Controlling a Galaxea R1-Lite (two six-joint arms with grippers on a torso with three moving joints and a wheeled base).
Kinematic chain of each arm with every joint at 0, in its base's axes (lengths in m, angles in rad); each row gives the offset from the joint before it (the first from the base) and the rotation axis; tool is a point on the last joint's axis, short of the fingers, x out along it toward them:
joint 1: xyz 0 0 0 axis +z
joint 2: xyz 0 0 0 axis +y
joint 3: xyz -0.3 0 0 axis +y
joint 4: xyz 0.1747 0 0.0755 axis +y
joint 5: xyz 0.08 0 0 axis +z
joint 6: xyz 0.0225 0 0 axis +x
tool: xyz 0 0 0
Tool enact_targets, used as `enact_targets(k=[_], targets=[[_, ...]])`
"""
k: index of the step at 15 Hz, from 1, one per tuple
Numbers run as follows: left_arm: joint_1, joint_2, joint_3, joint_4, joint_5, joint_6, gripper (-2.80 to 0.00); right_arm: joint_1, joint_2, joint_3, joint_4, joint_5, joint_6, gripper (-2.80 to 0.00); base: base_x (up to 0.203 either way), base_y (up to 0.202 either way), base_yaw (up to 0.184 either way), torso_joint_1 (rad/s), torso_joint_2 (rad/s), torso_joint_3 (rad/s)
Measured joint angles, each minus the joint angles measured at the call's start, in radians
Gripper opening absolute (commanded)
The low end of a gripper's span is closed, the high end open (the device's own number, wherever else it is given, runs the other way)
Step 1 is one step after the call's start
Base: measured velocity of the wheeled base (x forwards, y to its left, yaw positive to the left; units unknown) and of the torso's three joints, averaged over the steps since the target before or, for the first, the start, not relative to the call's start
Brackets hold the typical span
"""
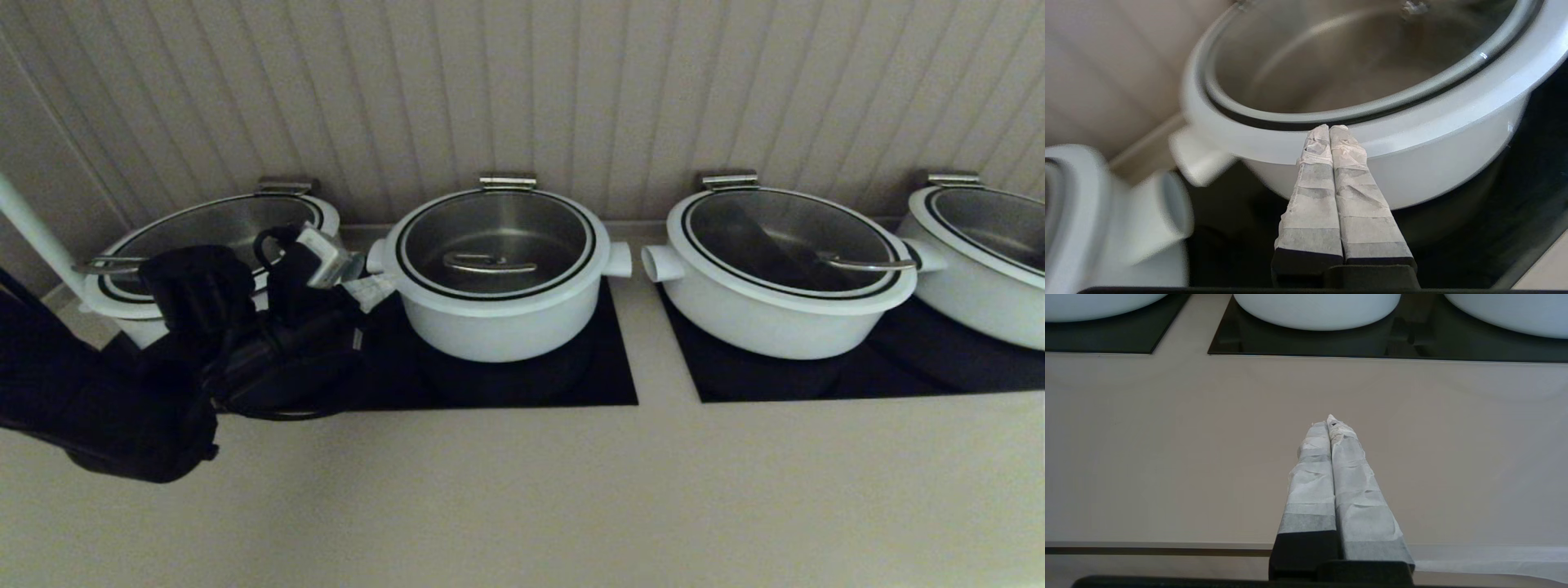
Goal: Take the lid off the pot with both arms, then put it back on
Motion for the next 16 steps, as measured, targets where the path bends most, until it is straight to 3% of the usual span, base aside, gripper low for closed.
enact_targets(k=[9, 14, 16], targets=[[0.134, -0.283, 0.178, 0.034, 0.023, -0.001, -2.80, 0.000, 0.000, -0.001, 0.000, 0.000, 0.000, -2.80, 0.000, 0.000, 0.000, 0.000, 0.00, 0.000], [0.206, -0.559, 0.345, 0.133, 0.140, -0.001, -2.80, 0.000, 0.000, -0.001, 0.000, 0.000, 0.000, -2.80, 0.000, 0.000, 0.000, 0.000, 0.00, 0.000], [0.213, -0.705, 0.420, 0.230, 0.202, -0.013, -2.80, 0.000, 0.000, -0.001, 0.000, 0.000, 0.000, -2.80, 0.000, 0.000, 0.000, 0.000, 0.00, 0.000]])
